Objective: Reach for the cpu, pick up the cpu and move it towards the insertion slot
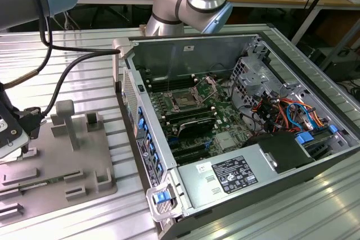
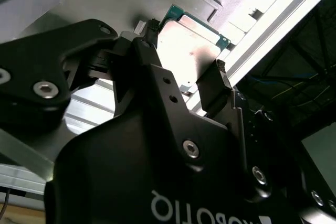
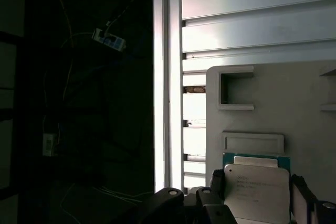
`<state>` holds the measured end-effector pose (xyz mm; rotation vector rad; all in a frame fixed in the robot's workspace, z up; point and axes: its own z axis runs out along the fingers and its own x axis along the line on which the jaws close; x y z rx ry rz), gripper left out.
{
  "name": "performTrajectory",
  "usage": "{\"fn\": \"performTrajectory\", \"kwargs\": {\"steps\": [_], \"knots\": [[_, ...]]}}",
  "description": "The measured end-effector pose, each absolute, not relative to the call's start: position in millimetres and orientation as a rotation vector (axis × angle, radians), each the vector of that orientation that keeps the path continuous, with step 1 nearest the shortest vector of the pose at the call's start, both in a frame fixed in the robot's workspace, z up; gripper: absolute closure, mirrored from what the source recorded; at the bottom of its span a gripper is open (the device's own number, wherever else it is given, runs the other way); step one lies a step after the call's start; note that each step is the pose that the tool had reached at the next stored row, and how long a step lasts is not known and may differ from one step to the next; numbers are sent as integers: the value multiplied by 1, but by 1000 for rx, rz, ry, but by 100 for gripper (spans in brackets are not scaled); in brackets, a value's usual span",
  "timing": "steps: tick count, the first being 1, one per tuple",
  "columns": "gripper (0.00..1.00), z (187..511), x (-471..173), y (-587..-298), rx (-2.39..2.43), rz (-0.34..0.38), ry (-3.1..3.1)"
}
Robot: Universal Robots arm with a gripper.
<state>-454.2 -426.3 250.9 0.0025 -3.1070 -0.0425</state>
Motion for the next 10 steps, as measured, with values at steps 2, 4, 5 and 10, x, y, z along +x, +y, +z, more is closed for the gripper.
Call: {"fn": "performTrajectory", "kwargs": {"steps": [2, 4, 5, 10], "knots": [[45, 252, -454, -426, 2, -43, -3107], [45, 255, -454, -426, 2, -43, -3107], [45, 256, -454, -426, 2, -43, -3107], [45, 259, -454, -426, 3, -43, -3107]]}}
